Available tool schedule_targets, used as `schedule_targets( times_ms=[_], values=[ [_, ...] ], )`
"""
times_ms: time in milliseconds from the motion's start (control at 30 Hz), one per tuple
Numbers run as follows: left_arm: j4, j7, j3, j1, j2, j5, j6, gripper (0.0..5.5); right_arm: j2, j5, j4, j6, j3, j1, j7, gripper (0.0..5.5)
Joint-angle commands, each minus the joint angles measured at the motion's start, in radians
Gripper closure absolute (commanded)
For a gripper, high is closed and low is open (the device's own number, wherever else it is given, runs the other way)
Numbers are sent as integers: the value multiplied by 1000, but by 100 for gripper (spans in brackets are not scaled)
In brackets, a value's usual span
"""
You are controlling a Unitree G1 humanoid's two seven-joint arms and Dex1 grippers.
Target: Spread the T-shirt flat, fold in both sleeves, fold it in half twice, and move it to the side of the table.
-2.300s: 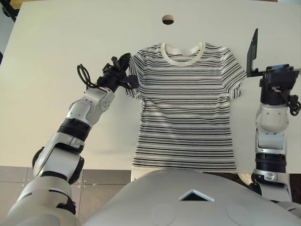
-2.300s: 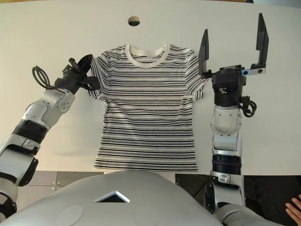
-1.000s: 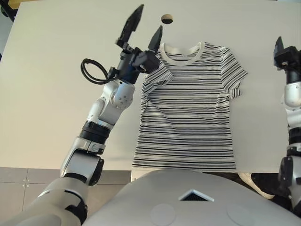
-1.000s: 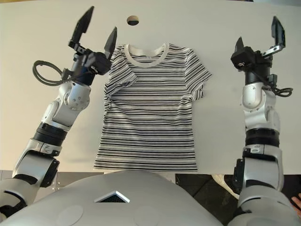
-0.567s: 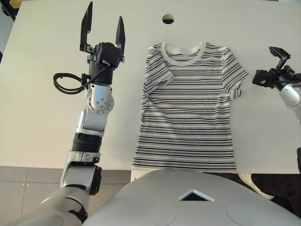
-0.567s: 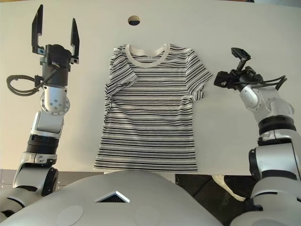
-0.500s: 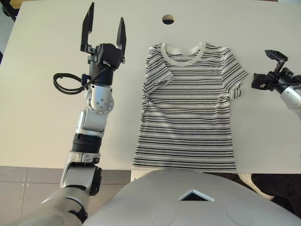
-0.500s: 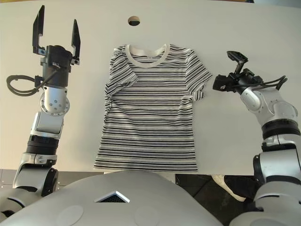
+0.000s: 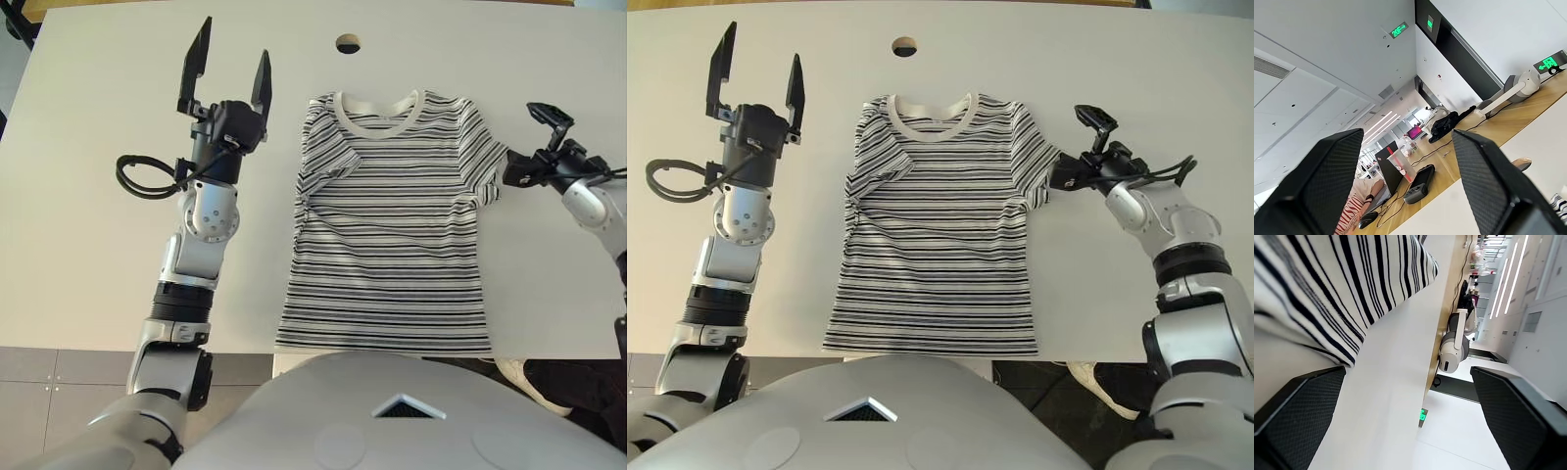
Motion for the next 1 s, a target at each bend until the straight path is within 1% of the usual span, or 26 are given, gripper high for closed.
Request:
schedule_targets(
  times_ms=[33, 267, 400, 467, 533, 667, 800, 833, 933, 1000],
  values=[
    [18, -19, -11, -2, -1, 21, 0, 217, 44, -38, 33, -57, 83, 57, 46, 77],
    [22, -31, -12, -3, -2, 21, -12, 217, -52, 22, -119, -122, 74, 133, 136, 77],
    [24, -34, -19, -9, -6, 23, -20, 217, -49, 34, -165, -117, 81, 146, 159, 77],
    [29, -33, -19, -9, -6, 23, -25, 217, -21, 15, -120, -90, 87, 118, 130, 77],
    [32, -33, -18, -9, -7, 24, -29, 212, 5, 7, -71, -66, 89, 94, 100, 110],
    [34, -35, -18, -7, -7, 23, -33, 212, 46, -16, 32, -50, 116, 56, 53, 198],
    [34, -38, -19, -7, -9, 22, -36, 212, 67, -21, 101, -57, 141, 35, 36, 288],
    [33, -39, -21, -6, -10, 23, -36, 212, 72, -22, 114, -59, 148, 29, 32, 303],
    [31, -41, -22, -2, -12, 22, -37, 212, 84, -24, 147, -64, 165, 15, 15, 381],
    [31, -41, -23, -3, -15, 22, -38, 212, 86, -21, 161, -68, 174, 11, 6, 414]
  ],
)
